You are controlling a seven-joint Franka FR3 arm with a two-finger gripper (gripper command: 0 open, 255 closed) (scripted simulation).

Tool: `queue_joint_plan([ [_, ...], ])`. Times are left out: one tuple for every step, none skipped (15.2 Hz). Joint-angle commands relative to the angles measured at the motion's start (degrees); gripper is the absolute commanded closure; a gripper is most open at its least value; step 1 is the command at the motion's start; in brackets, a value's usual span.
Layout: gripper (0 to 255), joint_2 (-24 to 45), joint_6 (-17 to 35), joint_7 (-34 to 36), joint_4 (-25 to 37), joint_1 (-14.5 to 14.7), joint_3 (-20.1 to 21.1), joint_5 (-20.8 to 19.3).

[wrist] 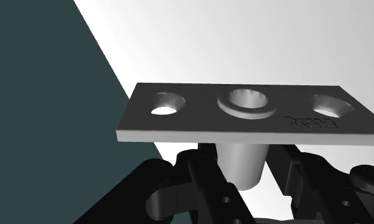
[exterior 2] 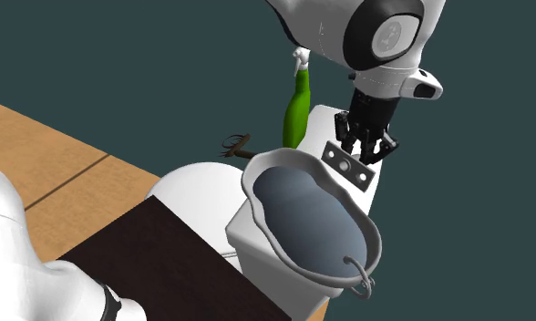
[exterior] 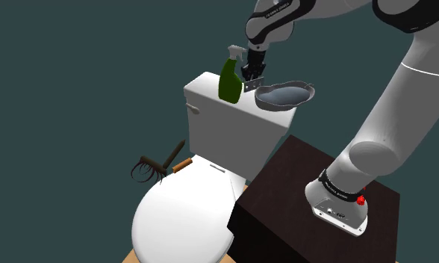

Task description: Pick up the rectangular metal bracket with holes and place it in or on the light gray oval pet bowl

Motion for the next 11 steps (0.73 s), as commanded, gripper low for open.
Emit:
queue_joint_plan([
  [255, -1.0, -1.0, 0.3, 1.3, -0.4, -0.5, -0.3],
  [255, -1.4, -1.7, 0.4, 1.6, -0.4, -0.5, -0.4],
  [255, -1.7, -2.4, 0.4, 2.0, -0.4, -0.5, -0.5],
  [255, -2.1, -3.1, 0.5, 2.4, -0.4, -0.4, -0.6],
  [255, -2.4, -3.8, 0.5, 2.8, -0.4, -0.4, -0.7],
  [255, -2.7, -4.6, 0.6, 3.3, -0.4, -0.4, -0.8],
  [255, -3.0, -5.3, 0.6, 3.7, -0.4, -0.4, -0.9],
  [255, -3.2, -6.0, 0.7, 4.2, -0.4, -0.4, -1.0],
  [255, -3.5, -6.7, 0.7, 4.6, -0.4, -0.4, -1.0],
  [255, -3.8, -7.5, 0.8, 5.1, -0.4, -0.4, -1.1],
  [255, -4.0, -8.2, 0.8, 5.6, -0.4, -0.3, -1.2],
])
